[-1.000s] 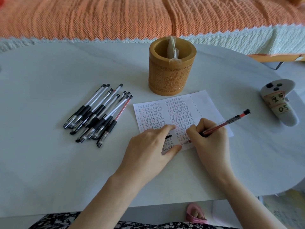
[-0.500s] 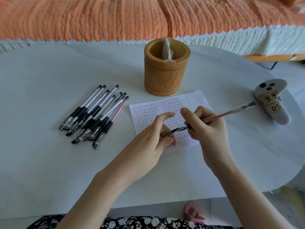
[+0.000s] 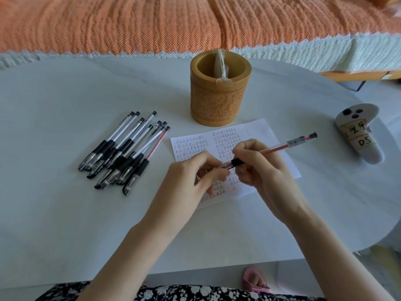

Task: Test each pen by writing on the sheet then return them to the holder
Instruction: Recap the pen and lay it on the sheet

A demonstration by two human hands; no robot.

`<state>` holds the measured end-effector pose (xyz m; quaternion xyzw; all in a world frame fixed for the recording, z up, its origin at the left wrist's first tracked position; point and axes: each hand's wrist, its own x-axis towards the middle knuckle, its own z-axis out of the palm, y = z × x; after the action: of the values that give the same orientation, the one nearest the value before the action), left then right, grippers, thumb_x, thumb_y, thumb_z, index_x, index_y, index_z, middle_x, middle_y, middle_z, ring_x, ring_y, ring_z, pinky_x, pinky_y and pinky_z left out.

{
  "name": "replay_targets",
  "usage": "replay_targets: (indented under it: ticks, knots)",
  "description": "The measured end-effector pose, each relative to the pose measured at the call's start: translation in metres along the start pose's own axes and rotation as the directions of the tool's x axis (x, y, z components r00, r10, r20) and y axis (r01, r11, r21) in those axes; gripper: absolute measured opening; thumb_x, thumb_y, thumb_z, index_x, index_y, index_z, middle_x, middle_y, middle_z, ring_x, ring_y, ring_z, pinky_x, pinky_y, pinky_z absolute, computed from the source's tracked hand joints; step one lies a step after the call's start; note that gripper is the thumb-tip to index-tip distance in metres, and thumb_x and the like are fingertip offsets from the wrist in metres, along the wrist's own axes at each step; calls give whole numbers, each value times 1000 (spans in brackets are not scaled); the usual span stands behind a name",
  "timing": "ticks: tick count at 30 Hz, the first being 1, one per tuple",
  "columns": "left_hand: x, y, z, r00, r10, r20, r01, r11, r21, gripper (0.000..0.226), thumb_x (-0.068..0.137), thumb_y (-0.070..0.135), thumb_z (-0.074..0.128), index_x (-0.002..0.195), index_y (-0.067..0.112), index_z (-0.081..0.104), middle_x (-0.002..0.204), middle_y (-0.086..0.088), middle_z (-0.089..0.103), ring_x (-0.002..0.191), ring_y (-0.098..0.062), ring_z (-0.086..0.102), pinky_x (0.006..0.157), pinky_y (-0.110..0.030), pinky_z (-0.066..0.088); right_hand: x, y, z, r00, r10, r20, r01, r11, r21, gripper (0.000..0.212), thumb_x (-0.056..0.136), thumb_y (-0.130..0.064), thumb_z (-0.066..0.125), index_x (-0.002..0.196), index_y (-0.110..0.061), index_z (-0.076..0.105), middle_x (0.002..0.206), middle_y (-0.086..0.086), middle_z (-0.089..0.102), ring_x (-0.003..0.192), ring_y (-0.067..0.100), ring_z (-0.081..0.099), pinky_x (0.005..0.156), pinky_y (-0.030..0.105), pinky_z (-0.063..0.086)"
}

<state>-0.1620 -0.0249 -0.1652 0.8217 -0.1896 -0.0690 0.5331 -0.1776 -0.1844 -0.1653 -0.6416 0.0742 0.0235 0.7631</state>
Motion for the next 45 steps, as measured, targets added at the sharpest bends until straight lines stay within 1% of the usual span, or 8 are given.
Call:
replay_targets:
  ticks: [11, 17, 20, 25, 29, 32, 37, 45]
  knots:
    - [-3, -6, 3, 994, 64, -89, -51, 989, 140, 9, 89, 22, 60, 83, 17, 64, 61, 7, 62, 48, -12, 50, 47, -26, 45, -1, -4, 1, 994, -81, -79, 73, 993, -90, 18, 71, -24, 69, 77, -7, 66, 46, -7, 49, 42, 7, 36, 41, 14, 28]
    - [-7, -9, 6, 994, 48, -97, -33, 988, 151, 12, 89, 21, 59, 79, 17, 62, 55, 11, 55, 45, -10, 45, 47, -24, 39, 0, -4, 4, 997, -54, -53, 46, 989, -139, 23, 70, -27, 69, 79, -6, 66, 45, -5, 48, 41, 7, 38, 41, 13, 30]
    - [-7, -5, 6, 994, 43, -102, -30, 991, 128, 18, 91, 25, 57, 73, 27, 56, 52, 12, 50, 44, -7, 43, 47, -17, 33, 0, -4, 6, 996, -60, -66, 50, 990, -135, 23, 77, -26, 66, 81, -3, 65, 45, -3, 46, 41, 8, 35, 41, 14, 29]
    - [2, -2, 3, 989, 53, -137, -14, 963, 269, 19, 91, 36, 53, 81, 24, 61, 58, 7, 60, 52, -8, 55, 53, -32, 47, 8, -4, 9, 998, 11, -61, -18, 993, -117, 46, 84, -36, 60, 88, 10, 63, 61, 9, 60, 46, 14, 45, 39, 19, 32]
    - [4, -5, 0, 979, 93, -181, -13, 918, 395, 25, 90, 45, 49, 86, 25, 62, 66, 9, 64, 58, -11, 56, 53, -34, 47, 14, -10, 8, 996, 91, 9, -90, 991, -100, 34, 92, -24, 57, 94, 9, 66, 85, 21, 70, 60, 15, 60, 45, 21, 41]
    - [5, -5, -5, 963, 148, -224, -35, 896, 443, 34, 89, 52, 46, 97, 25, 64, 83, 10, 67, 71, -10, 57, 60, -29, 48, 22, -9, 10, 992, 108, -62, -115, 986, -120, 36, 92, -27, 57, 93, 8, 67, 76, 18, 72, 53, 14, 63, 42, 19, 42]
    - [7, -12, -22, 949, 143, -281, 0, 891, 453, 28, 90, 35, 51, 107, 16, 65, 97, 7, 62, 84, -10, 57, 71, -28, 50, 29, -9, 15, 974, 181, -138, -199, 971, -130, 47, 97, -44, 42, 95, -2, 62, 76, 18, 73, 57, 20, 68, 45, 23, 51]
    - [7, -27, -59, 880, 46, -472, 280, 754, 595, 26, 85, 10, 62, 110, 17, 65, 106, -6, 63, 101, -31, 50, 83, -35, 37, 25, -8, 11, 987, 72, -147, -108, 961, -256, 31, 100, -28, 44, 97, -5, 65, 74, 13, 73, 51, 15, 64, 46, 25, 48]
